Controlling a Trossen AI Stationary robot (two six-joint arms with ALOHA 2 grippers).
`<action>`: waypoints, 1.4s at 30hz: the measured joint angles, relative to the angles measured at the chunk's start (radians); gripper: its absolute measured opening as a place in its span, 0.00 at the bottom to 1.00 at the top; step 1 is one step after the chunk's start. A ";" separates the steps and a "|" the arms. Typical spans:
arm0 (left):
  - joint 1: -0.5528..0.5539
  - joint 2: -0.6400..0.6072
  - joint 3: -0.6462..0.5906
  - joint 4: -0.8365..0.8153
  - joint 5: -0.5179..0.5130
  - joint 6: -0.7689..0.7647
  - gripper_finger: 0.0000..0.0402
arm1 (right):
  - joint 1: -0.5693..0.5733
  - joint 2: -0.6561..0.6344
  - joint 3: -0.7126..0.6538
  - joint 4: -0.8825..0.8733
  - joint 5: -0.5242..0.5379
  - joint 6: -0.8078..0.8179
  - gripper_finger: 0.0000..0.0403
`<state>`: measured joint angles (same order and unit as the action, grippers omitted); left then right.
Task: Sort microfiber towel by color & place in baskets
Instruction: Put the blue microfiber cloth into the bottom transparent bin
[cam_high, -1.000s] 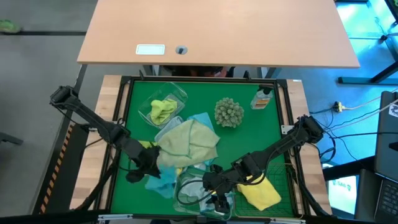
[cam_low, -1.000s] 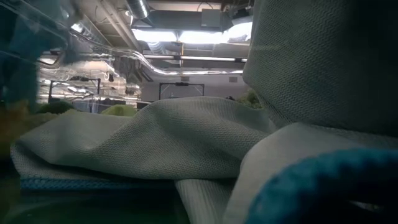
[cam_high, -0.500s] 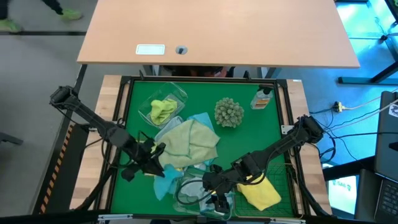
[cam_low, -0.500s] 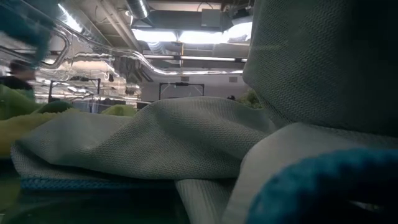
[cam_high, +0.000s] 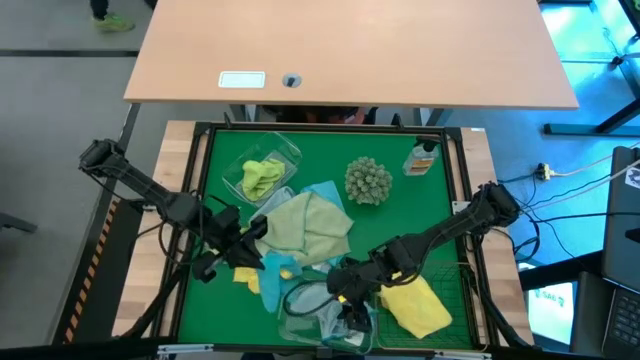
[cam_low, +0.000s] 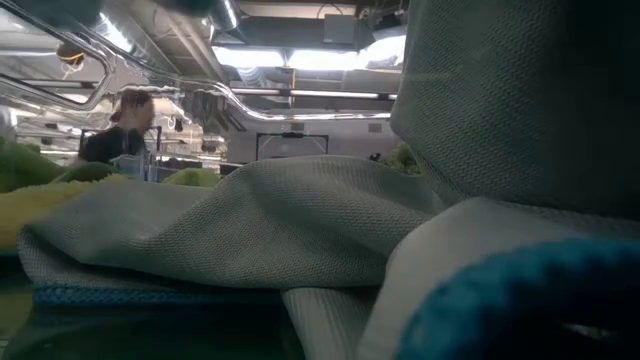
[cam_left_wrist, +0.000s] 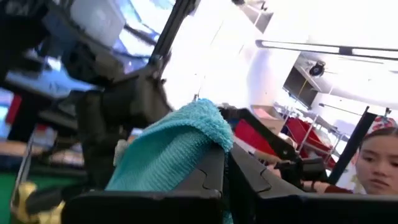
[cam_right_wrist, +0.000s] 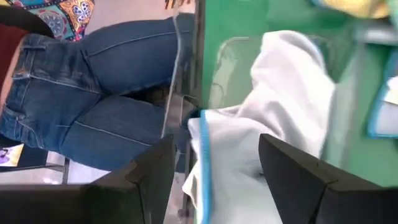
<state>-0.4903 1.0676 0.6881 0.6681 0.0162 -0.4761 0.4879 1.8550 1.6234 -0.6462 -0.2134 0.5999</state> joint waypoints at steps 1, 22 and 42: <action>0.000 0.000 0.016 -0.005 0.000 0.018 0.00 | -0.007 -0.007 0.000 -0.010 0.000 -0.003 0.57; 0.018 0.330 0.392 -0.119 0.058 0.175 0.00 | -0.030 -0.184 0.001 -0.311 0.196 -0.060 0.57; 0.053 0.630 0.495 -0.315 0.065 0.004 0.00 | -0.030 -0.184 0.001 -0.431 0.203 -0.082 0.57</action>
<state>-0.4374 1.6971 1.1835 0.3532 0.0814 -0.4722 0.4576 1.6707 1.6245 -1.0774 -0.0101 0.5175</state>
